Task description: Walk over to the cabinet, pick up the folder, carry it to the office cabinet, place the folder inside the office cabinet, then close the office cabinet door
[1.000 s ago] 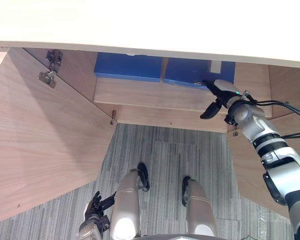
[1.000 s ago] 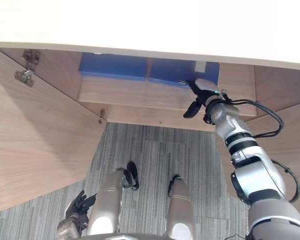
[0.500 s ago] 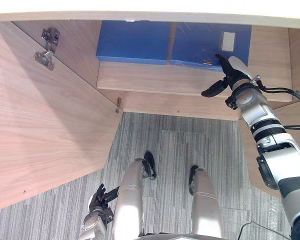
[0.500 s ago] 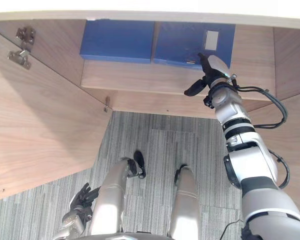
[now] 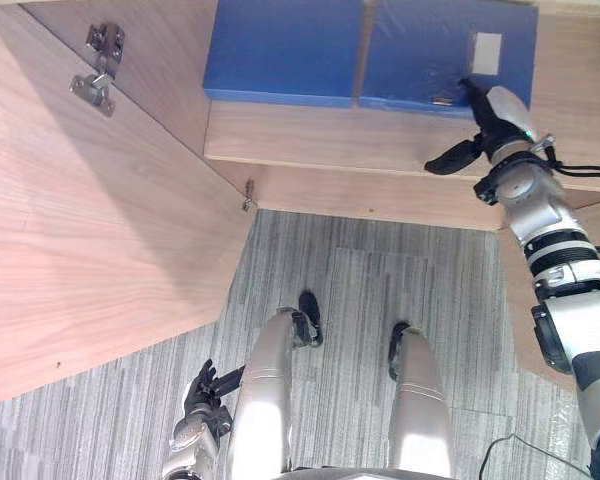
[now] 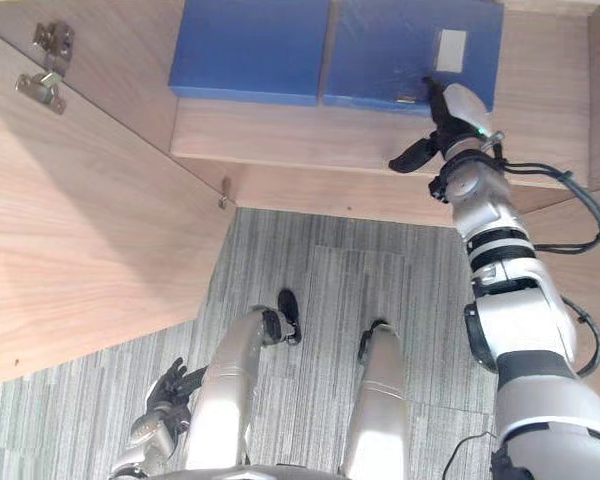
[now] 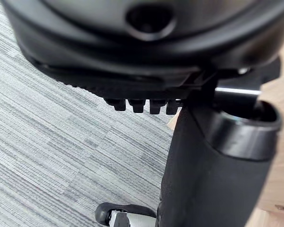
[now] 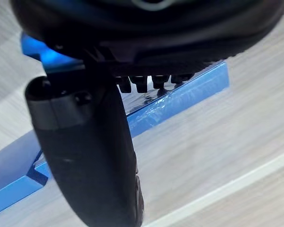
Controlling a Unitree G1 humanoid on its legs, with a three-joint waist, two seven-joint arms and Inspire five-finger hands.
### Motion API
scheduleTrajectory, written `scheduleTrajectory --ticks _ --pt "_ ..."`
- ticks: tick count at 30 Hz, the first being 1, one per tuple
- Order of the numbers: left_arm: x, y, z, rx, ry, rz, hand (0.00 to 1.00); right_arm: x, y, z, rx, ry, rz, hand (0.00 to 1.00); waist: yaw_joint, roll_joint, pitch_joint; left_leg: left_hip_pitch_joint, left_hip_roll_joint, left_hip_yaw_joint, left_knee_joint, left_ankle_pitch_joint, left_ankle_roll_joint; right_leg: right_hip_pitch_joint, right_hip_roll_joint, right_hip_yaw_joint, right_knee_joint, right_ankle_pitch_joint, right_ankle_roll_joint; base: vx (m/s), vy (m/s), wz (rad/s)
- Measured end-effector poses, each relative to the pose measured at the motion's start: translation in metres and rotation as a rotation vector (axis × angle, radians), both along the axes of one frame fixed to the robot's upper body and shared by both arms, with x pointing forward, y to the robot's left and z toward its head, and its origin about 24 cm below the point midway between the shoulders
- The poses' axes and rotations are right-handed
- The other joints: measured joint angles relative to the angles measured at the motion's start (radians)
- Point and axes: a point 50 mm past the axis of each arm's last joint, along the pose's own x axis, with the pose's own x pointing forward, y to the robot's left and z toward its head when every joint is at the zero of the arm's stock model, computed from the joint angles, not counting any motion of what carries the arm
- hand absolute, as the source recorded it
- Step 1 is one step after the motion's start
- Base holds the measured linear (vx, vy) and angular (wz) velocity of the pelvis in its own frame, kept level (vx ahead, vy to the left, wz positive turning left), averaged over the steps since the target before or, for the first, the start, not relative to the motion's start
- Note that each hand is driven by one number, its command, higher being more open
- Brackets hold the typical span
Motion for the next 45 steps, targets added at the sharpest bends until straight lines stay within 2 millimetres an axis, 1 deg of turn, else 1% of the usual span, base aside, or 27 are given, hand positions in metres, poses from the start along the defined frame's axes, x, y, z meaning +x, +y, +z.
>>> scheduleTrajectory --ticks 3,5,9,16,21,24,26,28,30,32,34,36,37,38,39,41,42,43,44,45 --pt "0.003 -0.003 0.002 -0.004 -0.013 0.000 1.00 -0.003 -0.011 0.006 -0.088 -0.001 -0.049 1.00 0.003 0.009 -0.001 -0.011 -0.016 -0.001 0.000 0.004 0.007 -0.011 -0.014 0.001 0.006 -0.001 0.005 -0.01 0.003 0.14" --pt "0.004 -0.005 0.003 -0.007 -0.022 0.001 1.00 -0.007 -0.024 0.008 -0.081 0.006 -0.086 1.00 0.011 0.012 0.000 -0.016 -0.024 -0.001 0.000 0.006 0.009 -0.013 -0.020 0.002 0.006 0.000 0.008 -0.01 0.006 0.09" --pt "0.005 -0.006 0.003 -0.008 -0.027 0.000 1.00 -0.009 -0.030 0.009 -0.058 0.002 -0.106 1.00 0.014 0.012 0.000 -0.021 -0.031 0.000 0.001 0.006 0.010 -0.014 -0.028 0.003 0.005 0.001 0.010 0.00 -0.004 0.04" --pt "0.009 -0.006 0.007 -0.001 -0.048 -0.006 1.00 -0.009 -0.030 0.010 -0.041 -0.023 -0.112 1.00 0.015 0.015 0.001 -0.026 -0.023 0.008 0.017 0.001 0.016 -0.022 -0.024 0.010 0.013 0.003 0.018 0.02 -0.022 -0.04" --pt "0.013 -0.007 0.009 -0.002 -0.062 -0.007 1.00 -0.010 -0.028 0.014 0.035 -0.087 -0.115 1.00 0.015 0.025 0.008 -0.044 -0.009 0.008 0.054 -0.009 0.021 -0.042 -0.015 0.017 0.047 -0.002 0.026 0.01 -0.040 -0.04" --pt "0.014 -0.007 0.009 0.005 -0.054 0.005 1.00 -0.011 -0.024 0.013 0.173 -0.150 -0.122 1.00 0.014 0.025 0.009 -0.045 -0.002 0.008 0.059 -0.009 0.021 -0.043 -0.009 0.017 0.048 -0.002 0.027 0.00 -0.043 -0.05" --pt "0.014 -0.006 0.009 0.007 -0.053 0.015 1.00 -0.014 -0.016 0.009 0.241 -0.200 -0.120 1.00 0.013 0.023 0.011 -0.045 0.006 0.009 0.064 -0.011 0.019 -0.042 -0.002 0.017 0.046 0.001 0.031 0.02 -0.034 -0.10" --pt "0.015 -0.004 0.010 0.019 -0.055 0.039 1.00 -0.023 0.001 0.000 0.300 -0.283 -0.096 1.00 0.008 0.016 0.016 -0.035 0.018 0.011 0.068 -0.015 0.014 -0.034 0.009 0.019 0.043 0.001 0.032 0.04 -0.047 -0.14" --pt "0.017 -0.003 0.012 0.032 -0.059 0.052 1.00 -0.030 0.012 -0.008 0.317 -0.326 -0.082 1.00 0.006 0.011 0.020 -0.017 0.025 0.012 0.066 -0.017 0.013 -0.017 0.016 0.020 0.038 0.001 0.031 0.04 -0.054 -0.12" --pt "0.020 0.000 0.017 0.052 -0.079 0.067 1.00 -0.044 0.028 -0.018 0.363 -0.402 -0.073 1.00 -0.001 -0.001 0.028 0.035 0.031 0.014 0.057 -0.022 0.009 0.031 0.019 0.020 0.029 -0.004 0.023 0.05 -0.057 -0.08" --pt "0.023 0.001 0.021 0.065 -0.102 0.066 1.00 -0.053 0.038 -0.023 0.382 -0.445 -0.066 1.00 -0.008 -0.010 0.032 0.073 0.035 0.015 0.044 -0.027 -0.001 0.068 0.021 0.016 0.016 -0.006 0.018 0.03 -0.057 -0.06" --pt "0.022 0.001 0.022 0.080 -0.106 0.062 1.00 -0.062 0.047 -0.034 0.382 -0.460 -0.067 1.00 -0.013 -0.015 0.031 0.119 0.038 0.017 0.020 -0.027 -0.006 0.114 0.024 0.012 -0.009 -0.004 0.013 0.04 -0.051 -0.07" --pt "0.018 0.001 0.021 0.086 -0.097 0.059 1.00 -0.068 0.052 -0.047 0.392 -0.447 -0.072 1.00 -0.015 -0.019 0.031 0.161 0.037 0.021 -0.006 -0.025 -0.014 0.154 0.024 0.009 -0.036 -0.002 0.005 0.06 -0.036 -0.12" --pt "0.013 0.002 0.019 0.093 -0.082 0.059 1.00 -0.072 0.058 -0.065 0.400 -0.405 -0.079 1.00 -0.016 -0.026 0.029 0.206 0.037 0.030 -0.038 -0.020 -0.022 0.192 0.025 0.008 -0.067 0.006 0.001 0.07 -0.030 -0.16" --pt "0.010 0.002 0.018 0.096 -0.075 0.063 1.00 -0.073 0.062 -0.075 0.411 -0.374 -0.078 1.00 -0.016 -0.031 0.026 0.227 0.037 0.034 -0.056 -0.017 -0.026 0.211 0.025 0.008 -0.083 0.011 -0.001 0.08 -0.025 -0.18" --pt "0.002 0.004 0.015 0.115 -0.052 0.058 1.00 -0.083 0.076 -0.114 0.440 -0.250 -0.069 1.00 -0.021 -0.040 0.020 0.297 0.036 0.037 -0.126 0.004 -0.036 0.281 0.030 -0.008 -0.155 0.034 -0.004 0.10 -0.034 -0.08" --pt "0.001 0.004 0.014 0.121 -0.048 0.054 1.00 -0.085 0.080 -0.123 0.444 -0.216 -0.066 1.00 -0.021 -0.043 0.018 0.313 0.035 0.037 -0.143 0.011 -0.039 0.296 0.031 -0.012 -0.171 0.039 -0.006 0.11 -0.058 0.00" --pt "-0.001 0.004 0.014 0.129 -0.042 0.048 1.00 -0.089 0.088 -0.141 0.453 -0.145 -0.055 1.00 -0.021 -0.048 0.015 0.344 0.035 0.037 -0.178 0.028 -0.039 0.329 0.034 -0.021 -0.205 0.048 -0.010 0.11 -0.076 0.02" --pt "-0.002 0.004 0.013 0.129 -0.036 0.047 1.00 -0.093 0.097 -0.159 0.461 -0.075 -0.038 1.00 -0.022 -0.054 0.011 0.379 0.035 0.035 -0.214 0.041 -0.047 0.367 0.038 -0.031 -0.241 0.058 -0.015 0.13 -0.098 0.02" --pt "-0.003 0.004 0.012 0.128 -0.034 0.047 1.00 -0.096 0.102 -0.168 0.465 -0.041 -0.027 1.00 -0.022 -0.057 0.009 0.399 0.035 0.035 -0.233 0.047 -0.053 0.386 0.041 -0.036 -0.259 0.062 -0.018 0.13 -0.107 0.03"
